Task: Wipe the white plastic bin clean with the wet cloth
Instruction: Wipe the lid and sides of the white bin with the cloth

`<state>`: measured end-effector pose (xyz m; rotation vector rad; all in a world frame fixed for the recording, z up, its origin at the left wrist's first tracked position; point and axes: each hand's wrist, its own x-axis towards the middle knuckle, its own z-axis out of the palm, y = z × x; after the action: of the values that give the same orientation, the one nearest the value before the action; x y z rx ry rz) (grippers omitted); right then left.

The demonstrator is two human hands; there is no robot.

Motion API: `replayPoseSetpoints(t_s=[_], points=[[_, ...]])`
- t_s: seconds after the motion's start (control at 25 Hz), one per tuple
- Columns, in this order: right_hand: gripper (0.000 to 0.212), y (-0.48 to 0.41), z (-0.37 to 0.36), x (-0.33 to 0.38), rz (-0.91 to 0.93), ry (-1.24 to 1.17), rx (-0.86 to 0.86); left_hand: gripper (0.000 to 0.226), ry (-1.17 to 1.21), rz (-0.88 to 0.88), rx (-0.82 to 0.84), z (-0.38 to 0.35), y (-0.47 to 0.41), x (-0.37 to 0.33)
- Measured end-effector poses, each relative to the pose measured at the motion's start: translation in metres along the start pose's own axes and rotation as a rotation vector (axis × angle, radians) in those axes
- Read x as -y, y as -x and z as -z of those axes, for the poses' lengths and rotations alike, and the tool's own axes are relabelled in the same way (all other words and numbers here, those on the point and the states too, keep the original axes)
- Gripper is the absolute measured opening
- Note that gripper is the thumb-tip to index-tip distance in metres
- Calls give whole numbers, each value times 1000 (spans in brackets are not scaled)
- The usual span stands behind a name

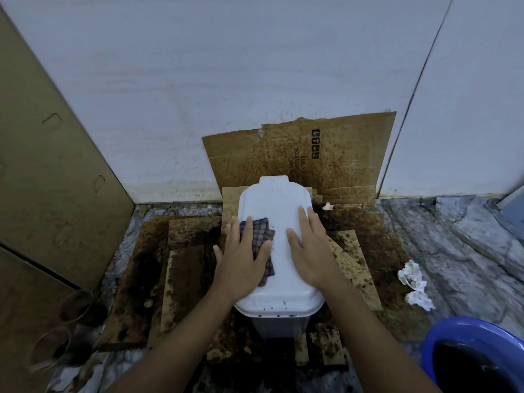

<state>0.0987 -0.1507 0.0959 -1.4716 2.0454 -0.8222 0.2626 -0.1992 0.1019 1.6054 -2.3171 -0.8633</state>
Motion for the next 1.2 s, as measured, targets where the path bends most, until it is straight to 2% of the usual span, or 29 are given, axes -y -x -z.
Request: replayPoseSetpoints(t_s=[0.28, 0.48, 0.64, 0.76, 0.96, 1.2], points=[[66, -3, 0, 0, -4, 10, 11, 72, -28, -1, -24, 17, -89, -11], [65, -7, 7, 7, -38, 153, -9, 69, -32, 17, -35, 18, -107, -14], [62, -8, 1, 22, 41, 270, -99, 60, 116, 30, -131, 13, -98, -9], [62, -8, -8, 22, 42, 351, -66, 53, 72, 11, -127, 9, -78, -10], [64, -6, -4, 13, 33, 414, -37, 57, 28, -74, -120, 3, -30, -12], [64, 2, 13, -3, 18, 356, -23, 57, 385, -90, -149, -7, 20, -13]])
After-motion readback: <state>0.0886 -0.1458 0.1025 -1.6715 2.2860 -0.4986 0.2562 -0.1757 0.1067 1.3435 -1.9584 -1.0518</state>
